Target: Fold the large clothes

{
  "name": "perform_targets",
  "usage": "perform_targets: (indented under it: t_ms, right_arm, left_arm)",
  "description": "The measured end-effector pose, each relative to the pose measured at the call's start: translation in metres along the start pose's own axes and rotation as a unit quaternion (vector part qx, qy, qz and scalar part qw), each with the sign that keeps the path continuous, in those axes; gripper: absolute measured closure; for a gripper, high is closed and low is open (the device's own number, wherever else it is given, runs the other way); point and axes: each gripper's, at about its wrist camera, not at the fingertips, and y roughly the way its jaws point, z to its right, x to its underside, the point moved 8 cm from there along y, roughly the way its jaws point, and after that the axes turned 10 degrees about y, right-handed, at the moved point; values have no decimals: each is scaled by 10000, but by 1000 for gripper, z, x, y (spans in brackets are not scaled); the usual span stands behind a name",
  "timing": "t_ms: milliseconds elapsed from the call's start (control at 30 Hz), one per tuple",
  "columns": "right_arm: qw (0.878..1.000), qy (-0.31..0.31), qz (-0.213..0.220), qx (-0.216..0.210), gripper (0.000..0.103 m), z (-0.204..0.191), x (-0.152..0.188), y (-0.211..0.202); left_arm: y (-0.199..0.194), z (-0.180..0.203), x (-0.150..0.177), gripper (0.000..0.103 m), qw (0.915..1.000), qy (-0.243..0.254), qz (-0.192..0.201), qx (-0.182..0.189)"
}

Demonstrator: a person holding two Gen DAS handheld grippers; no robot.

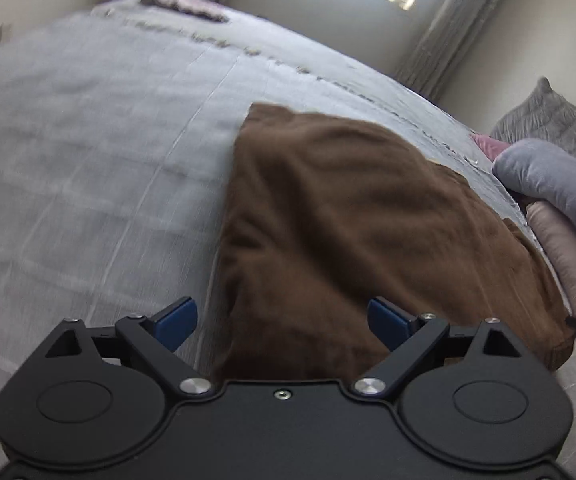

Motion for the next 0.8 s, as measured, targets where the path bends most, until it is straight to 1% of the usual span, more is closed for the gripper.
perform_targets:
  t_ms: [67, 167, 300, 367, 433, 467, 533, 600, 667, 700, 733, 767, 800]
  right_arm:
    - [9998, 148, -128, -57, 13, 6, 9, 1]
    - [9990, 200, -300, -245, 13, 5, 22, 0]
    - [9985, 150, -440, -297, 11, 3, 32, 3]
    - [9971, 321, -573, -381, 10, 6, 36, 8]
    - [9950, 515, -685, -522, 9, 9, 39, 11]
    - [9938, 571, -726, -625, 9, 10, 40, 13]
    - [9921, 611, -757, -794, 3, 10, 41, 18]
    - [9921, 639, -659, -852, 2, 8, 38, 23]
    - [9919, 807, -510, -833, 3, 7, 32, 29]
    - [9918, 930, -391, -789, 8, 7, 28, 31]
    - [9913, 1092, -232, -702, 21, 9, 24, 32]
    - [9897, 1279, -101, -633, 27, 13, 20, 34]
    - [9860, 1534, 30, -650, 39, 18, 17, 35]
  left_arm:
    - [-3, -8, 11, 11, 9993, -353, -64, 66]
    - [-6, -7, 22, 11, 9965, -732, -109, 388]
    - [-2, -2, 32, 11, 9918, -1031, -350, 673]
    - [3, 0, 36, 11, 9890, -1184, -414, 782]
    - [2, 3, 37, 11, 9882, -1206, -408, 856]
    - [3, 6, 38, 11, 9868, -1230, -428, 967]
    - [7, 13, 42, 12, 9815, -1373, -486, 1239]
    - [14, 15, 39, 13, 9789, -1524, -372, 1311]
    - [21, 14, 36, 13, 9760, -1742, -125, 1302]
    - [24, 13, 34, 15, 9745, -1838, 41, 1288]
    - [26, 12, 31, 19, 9735, -1924, 222, 1218]
    - [27, 11, 30, 29, 9734, -1982, 380, 1084]
    - [29, 10, 29, 38, 9729, -2041, 556, 934]
